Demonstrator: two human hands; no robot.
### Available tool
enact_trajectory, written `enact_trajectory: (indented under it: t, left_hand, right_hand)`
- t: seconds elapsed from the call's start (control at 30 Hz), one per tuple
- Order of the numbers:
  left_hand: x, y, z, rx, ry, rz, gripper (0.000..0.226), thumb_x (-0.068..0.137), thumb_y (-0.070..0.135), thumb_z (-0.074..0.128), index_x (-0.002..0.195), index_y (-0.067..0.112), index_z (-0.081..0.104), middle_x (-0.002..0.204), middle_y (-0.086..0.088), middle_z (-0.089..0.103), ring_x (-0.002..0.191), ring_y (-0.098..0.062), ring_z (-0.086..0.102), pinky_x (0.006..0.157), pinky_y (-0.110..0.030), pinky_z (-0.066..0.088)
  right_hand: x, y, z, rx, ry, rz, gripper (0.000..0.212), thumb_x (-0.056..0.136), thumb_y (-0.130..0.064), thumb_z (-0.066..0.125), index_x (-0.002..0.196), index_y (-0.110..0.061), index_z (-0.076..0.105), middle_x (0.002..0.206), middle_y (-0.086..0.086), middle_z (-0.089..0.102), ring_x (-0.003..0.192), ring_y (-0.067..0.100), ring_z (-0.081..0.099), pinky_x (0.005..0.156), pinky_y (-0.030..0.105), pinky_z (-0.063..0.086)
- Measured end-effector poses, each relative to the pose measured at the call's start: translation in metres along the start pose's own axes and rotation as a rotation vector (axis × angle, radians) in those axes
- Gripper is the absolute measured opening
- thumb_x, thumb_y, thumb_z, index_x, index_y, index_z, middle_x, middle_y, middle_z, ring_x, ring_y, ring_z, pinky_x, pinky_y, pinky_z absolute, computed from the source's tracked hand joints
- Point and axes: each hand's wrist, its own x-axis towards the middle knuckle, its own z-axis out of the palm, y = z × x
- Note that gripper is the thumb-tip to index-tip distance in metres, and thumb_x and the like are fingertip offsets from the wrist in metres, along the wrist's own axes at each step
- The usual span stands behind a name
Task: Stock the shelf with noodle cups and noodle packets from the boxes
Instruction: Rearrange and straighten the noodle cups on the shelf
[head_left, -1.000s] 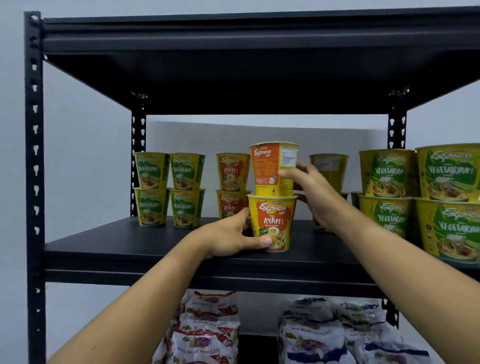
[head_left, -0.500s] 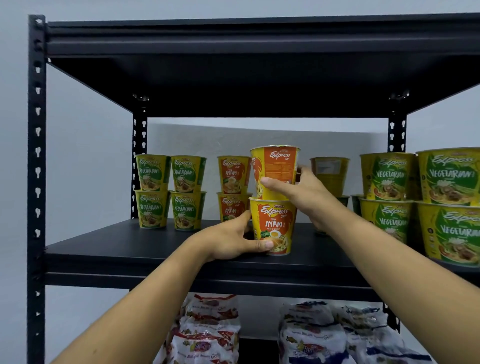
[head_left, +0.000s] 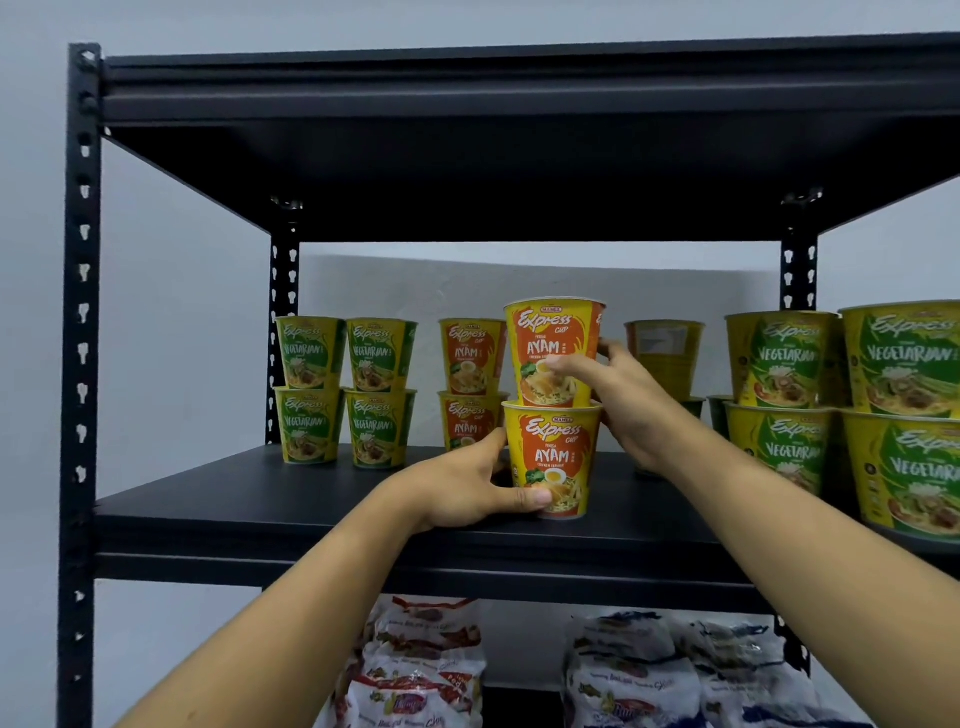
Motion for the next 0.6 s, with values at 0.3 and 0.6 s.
enact_trajectory:
  t: [0.3, 0.6]
  left_hand:
    - [0.0017, -0.0013, 0.0001, -0.005, -0.002, 0.005, 0.09, 0.084, 0.056, 0.078, 0.155, 0.039, 0.025, 0.151, 0.009, 0.051, 0.139, -0.012, 0.046, 0.119, -0.044, 0.035]
    - [0.0016, -0.0018, 0.0001, -0.022, -0.005, 0.008, 0.087, 0.085, 0.053, 0.078, 0.155, 0.039, 0.026, 0.151, 0.01, 0.05, 0.139, -0.011, 0.046, 0.119, -0.041, 0.035]
  right_hand:
    - [-0.0004, 0.0061, -0.0026, -0.065, -0.002, -0.012, 0.08, 0.071, -0.059, 0.08, 0.138, -0.03, 0.049, 0.126, -0.005, 0.066, 0.111, 0.017, 0.066, 0.101, 0.047, 0.052]
    - [-0.0023, 0.0074, -0.003, -0.05, 0.002, -0.029, 0.085, 0.066, -0.062, 0.079, 0.138, -0.029, 0.048, 0.126, -0.005, 0.066, 0.111, 0.016, 0.066, 0.1, 0.045, 0.053]
